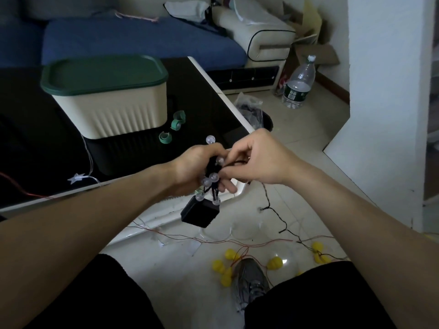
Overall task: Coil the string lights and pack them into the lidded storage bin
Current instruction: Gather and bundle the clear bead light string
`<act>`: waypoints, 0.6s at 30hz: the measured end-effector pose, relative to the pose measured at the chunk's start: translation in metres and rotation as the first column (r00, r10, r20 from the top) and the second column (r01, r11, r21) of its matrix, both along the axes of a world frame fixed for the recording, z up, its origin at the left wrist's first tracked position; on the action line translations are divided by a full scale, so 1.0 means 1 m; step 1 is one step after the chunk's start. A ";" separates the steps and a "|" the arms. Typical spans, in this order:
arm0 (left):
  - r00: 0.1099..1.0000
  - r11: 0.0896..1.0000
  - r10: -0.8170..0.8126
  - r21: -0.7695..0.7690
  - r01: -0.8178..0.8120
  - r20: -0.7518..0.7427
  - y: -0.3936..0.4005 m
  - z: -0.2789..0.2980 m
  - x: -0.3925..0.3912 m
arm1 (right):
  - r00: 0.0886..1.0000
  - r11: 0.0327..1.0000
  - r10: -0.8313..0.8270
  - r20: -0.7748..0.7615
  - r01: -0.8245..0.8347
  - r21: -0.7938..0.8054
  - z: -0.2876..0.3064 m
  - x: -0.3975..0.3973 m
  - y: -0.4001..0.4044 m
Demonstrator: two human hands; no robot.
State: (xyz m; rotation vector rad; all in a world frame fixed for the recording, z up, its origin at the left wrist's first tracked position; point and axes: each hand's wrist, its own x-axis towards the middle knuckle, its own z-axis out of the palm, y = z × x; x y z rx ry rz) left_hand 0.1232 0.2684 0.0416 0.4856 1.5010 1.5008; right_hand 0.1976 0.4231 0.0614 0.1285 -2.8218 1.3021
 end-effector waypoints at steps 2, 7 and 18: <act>0.999 0.999 -0.039 -0.005 0.039 0.017 -0.002 0.002 -0.003 | 0.995 0.997 -0.074 -0.065 0.075 0.007 -0.001 -0.002 0.005; 0.973 0.973 -0.222 -0.047 0.224 0.056 -0.006 0.010 0.003 | 0.987 0.989 -0.150 -0.060 0.151 0.005 -0.005 -0.004 0.015; 0.996 0.998 -0.054 0.013 0.054 0.072 -0.010 -0.007 -0.010 | 0.982 0.953 -0.168 0.091 0.186 -0.240 -0.014 -0.003 0.031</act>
